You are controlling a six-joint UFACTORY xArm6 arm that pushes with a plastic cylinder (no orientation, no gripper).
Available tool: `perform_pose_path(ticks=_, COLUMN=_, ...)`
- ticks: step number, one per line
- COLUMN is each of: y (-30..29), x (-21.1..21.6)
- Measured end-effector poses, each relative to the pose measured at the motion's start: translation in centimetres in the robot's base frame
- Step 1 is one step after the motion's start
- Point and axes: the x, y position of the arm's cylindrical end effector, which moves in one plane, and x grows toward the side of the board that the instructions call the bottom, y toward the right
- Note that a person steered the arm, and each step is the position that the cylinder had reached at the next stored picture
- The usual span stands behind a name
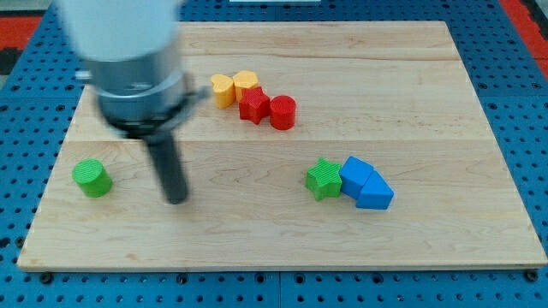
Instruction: Move green circle to the bottom center
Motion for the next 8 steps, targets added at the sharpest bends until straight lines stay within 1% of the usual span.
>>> perform_pose_path(ticks=1, y=-4.8, x=-0.4)
perform_pose_path(ticks=2, y=-3.4, x=-0.5)
perform_pose_path(ticks=3, y=-2.4, x=1.2)
perform_pose_path(ticks=4, y=-6.2, x=2.3)
perform_pose_path(ticks=5, y=-14.0, x=1.4)
perform_pose_path(ticks=6, y=-13.7, x=-2.0)
perform_pose_path(ticks=7, y=-6.0, x=-3.8)
perform_pose_path(ticks=8, y=4.5, x=-2.4)
